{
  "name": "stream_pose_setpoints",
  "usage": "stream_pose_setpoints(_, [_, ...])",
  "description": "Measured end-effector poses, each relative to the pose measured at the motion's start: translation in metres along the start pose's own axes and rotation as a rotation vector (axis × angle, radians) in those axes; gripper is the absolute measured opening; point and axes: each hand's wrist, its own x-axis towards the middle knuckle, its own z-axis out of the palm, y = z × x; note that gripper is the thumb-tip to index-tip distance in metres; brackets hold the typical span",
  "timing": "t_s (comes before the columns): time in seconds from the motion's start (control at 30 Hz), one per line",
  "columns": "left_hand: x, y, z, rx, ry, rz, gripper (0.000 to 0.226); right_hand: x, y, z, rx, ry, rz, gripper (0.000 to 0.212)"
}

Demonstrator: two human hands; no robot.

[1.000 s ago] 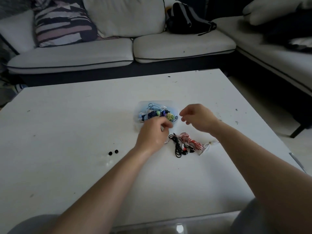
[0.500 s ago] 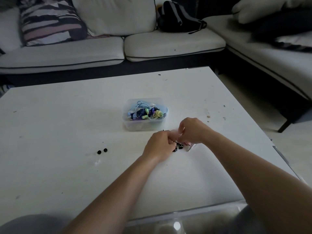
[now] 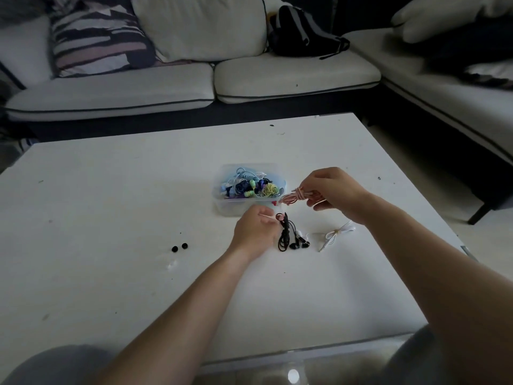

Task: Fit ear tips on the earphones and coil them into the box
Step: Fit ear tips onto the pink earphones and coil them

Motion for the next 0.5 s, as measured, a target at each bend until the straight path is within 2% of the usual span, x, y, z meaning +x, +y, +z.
stream_pose_setpoints(0.13, [-0.009, 0.012, -0.016, -0.54, -0.09, -0.153, 0.038, -0.006, -0.01, 0.016, 0.161, -0.07, -0.023, 0.014])
stream_pose_setpoints(0.17, [-0.01, 0.014, -0.021, -0.615, -0.096, -0.161, 0.038, -0.007, -0.012, 0.021, 0.197, -0.086, -0.021, 0.014])
stream_pose_setpoints(0.37, [-0.019, 0.012, -0.055, -0.566, -0.087, -0.167, 0.03, -0.013, -0.029, 0.05, 0.453, -0.19, 0.017, 0.014])
stream_pose_setpoints(0.5, [-0.022, 0.009, -0.076, -0.356, -0.095, -0.213, 0.032, -0.016, -0.039, 0.066, 0.596, -0.245, 0.077, 0.011])
